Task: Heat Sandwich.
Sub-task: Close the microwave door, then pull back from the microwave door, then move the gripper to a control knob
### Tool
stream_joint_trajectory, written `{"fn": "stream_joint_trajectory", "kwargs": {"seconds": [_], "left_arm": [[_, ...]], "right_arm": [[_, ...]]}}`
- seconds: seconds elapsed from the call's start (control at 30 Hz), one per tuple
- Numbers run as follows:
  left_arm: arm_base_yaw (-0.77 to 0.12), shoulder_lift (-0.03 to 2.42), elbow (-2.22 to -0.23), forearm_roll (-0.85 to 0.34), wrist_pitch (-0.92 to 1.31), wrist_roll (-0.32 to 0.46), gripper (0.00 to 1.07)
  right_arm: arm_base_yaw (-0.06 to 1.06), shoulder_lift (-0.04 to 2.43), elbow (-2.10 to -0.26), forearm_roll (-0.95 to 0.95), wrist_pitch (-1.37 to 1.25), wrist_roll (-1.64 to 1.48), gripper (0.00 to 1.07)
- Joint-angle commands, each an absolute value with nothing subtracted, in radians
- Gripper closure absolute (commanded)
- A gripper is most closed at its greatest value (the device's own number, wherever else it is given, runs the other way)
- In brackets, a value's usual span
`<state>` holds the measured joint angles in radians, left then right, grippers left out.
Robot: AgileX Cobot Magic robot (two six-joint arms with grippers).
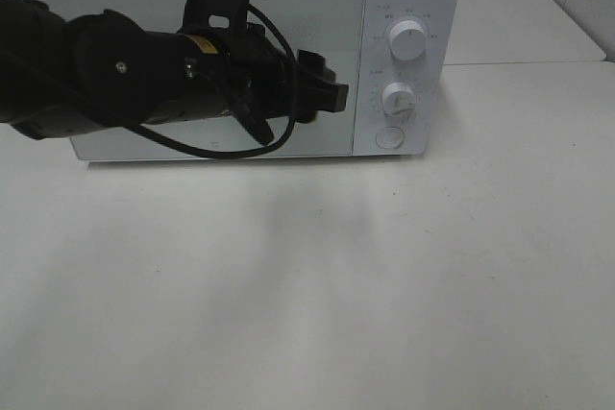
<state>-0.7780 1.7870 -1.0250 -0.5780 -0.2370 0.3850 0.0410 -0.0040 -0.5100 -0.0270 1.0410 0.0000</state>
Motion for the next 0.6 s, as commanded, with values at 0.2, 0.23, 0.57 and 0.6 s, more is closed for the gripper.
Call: {"fn": "stream_joint_trajectory", "kwargs": {"seconds": [0.2, 0.23, 0.57, 0.6], "left_arm": [[-0.782, 1.708, -1.022, -0.521, 0.008, 0.387, 0.05], [-0.782, 1.708, -1.022, -0.521, 0.008, 0.387, 0.05], [-0.78, 1.617, -1.022, -0.353, 0.472, 0.371, 0.05], [-0.78, 1.611, -1.022, -0.341, 0.497, 0.367, 0.05]], "right_arm": [[0.035, -0.03, -0.506, -0.032, 1.034, 0.0, 0.31], [0.035, -0.03, -0.506, -0.032, 1.034, 0.0, 0.31], [0.035, -0.03, -0.506, -0.032, 1.034, 0.0, 0.31], [0.035, -0.03, -0.506, -0.032, 1.034, 0.0, 0.31]]}}
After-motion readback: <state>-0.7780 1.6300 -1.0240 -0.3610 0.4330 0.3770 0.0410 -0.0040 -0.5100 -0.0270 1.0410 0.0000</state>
